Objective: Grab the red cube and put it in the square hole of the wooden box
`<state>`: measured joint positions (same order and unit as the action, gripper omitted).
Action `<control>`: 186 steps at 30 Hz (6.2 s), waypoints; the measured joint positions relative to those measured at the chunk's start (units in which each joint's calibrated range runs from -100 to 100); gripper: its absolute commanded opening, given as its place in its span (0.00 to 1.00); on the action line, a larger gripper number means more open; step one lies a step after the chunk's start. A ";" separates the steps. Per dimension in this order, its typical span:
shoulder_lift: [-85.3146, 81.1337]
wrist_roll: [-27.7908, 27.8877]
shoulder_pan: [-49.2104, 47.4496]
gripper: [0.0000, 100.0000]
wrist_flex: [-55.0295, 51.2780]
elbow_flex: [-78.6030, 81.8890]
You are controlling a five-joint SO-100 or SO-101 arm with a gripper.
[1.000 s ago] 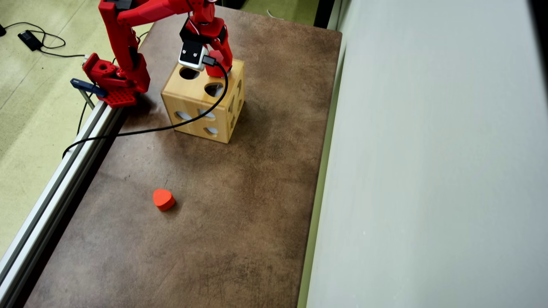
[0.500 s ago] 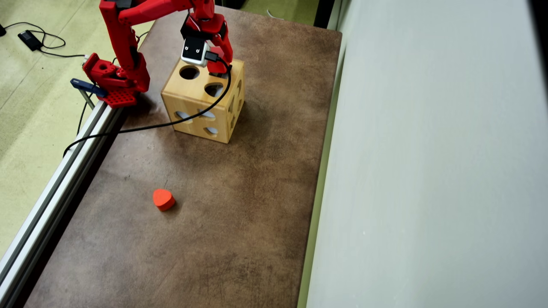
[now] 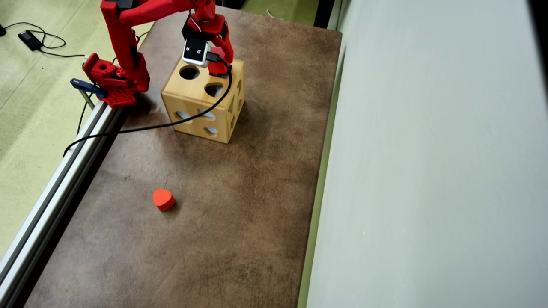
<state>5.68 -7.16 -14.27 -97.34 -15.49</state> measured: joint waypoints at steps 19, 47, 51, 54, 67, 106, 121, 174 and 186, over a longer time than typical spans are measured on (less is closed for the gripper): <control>0.00 0.10 0.00 0.01 0.00 0.18; -2.63 1.86 -0.07 0.35 0.00 6.23; -3.81 1.86 -0.07 0.33 0.00 6.50; -6.61 2.05 0.36 0.22 0.00 6.50; -35.76 2.88 8.98 0.02 11.70 6.68; -98.98 4.93 9.70 0.02 0.08 30.79; -101.19 4.93 9.70 0.02 0.08 35.76; -101.36 4.93 11.21 0.02 0.08 35.94; -101.36 4.93 11.21 0.02 0.08 35.94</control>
<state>-95.68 -2.22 -3.05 -97.26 20.45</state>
